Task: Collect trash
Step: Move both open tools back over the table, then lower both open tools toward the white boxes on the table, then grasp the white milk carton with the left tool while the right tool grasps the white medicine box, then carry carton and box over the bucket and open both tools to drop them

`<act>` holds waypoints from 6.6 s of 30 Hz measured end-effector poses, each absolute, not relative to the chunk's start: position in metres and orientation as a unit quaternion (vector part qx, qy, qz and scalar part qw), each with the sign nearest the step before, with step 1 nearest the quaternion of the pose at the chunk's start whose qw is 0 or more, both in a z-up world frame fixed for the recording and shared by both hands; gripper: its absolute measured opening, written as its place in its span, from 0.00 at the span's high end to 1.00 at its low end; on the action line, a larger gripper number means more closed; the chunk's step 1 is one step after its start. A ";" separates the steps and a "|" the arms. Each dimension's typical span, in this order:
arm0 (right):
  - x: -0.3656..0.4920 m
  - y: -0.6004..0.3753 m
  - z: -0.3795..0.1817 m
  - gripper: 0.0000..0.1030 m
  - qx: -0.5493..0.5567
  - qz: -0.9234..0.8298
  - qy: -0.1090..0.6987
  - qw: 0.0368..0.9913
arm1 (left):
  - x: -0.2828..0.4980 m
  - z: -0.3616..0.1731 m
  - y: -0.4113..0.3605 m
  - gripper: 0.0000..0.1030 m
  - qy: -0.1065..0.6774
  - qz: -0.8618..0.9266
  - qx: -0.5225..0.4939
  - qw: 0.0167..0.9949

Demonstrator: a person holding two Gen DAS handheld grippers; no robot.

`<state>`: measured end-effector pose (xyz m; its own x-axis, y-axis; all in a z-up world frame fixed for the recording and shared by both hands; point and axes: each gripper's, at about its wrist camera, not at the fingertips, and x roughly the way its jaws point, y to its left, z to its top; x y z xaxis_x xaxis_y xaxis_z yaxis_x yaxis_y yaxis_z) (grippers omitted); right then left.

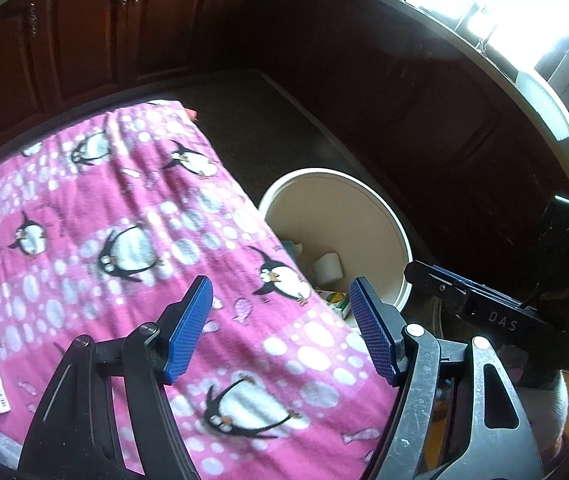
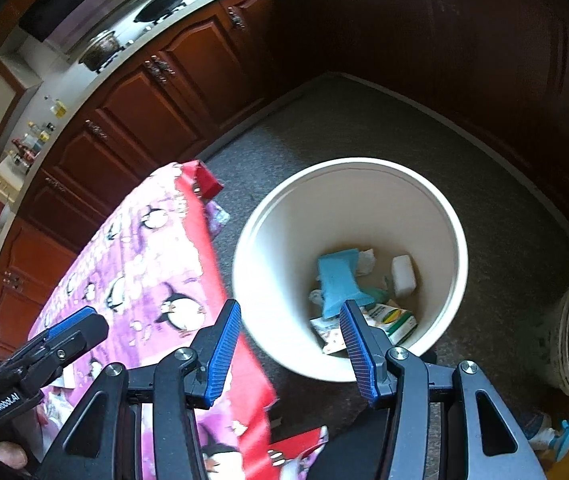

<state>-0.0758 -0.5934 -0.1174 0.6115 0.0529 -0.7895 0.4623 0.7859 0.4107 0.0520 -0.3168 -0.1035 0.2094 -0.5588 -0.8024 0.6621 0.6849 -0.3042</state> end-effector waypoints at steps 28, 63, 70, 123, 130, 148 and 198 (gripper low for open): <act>-0.020 -0.420 -0.102 0.52 0.214 0.076 0.468 0.854 | 0.059 -0.090 -0.082 0.32 0.515 -0.235 -0.001 0.824; 0.022 -0.266 -0.152 0.52 0.133 0.237 0.570 0.775 | 0.115 -0.113 0.035 0.32 0.554 -0.138 -0.042 0.820; 0.034 -0.201 -0.155 0.52 0.147 0.300 0.576 0.746 | 0.079 -0.103 0.085 0.32 0.536 -0.103 -0.080 0.834; 0.090 -0.259 -0.113 0.53 0.073 0.187 0.481 0.853 | 0.073 -0.127 -0.004 0.46 0.529 -0.138 -0.064 0.835; 0.060 -0.297 -0.096 0.53 0.095 0.166 0.462 0.866 | 0.072 -0.111 -0.035 0.47 0.512 -0.161 -0.045 0.843; 0.003 -0.395 -0.081 0.53 0.147 0.090 0.436 0.883 | 0.052 -0.090 -0.131 0.47 0.495 -0.235 0.008 0.837; -0.055 -0.630 -0.177 0.53 0.315 -0.136 0.476 0.810 | 0.070 -0.130 -0.403 0.48 0.525 -0.386 0.088 0.753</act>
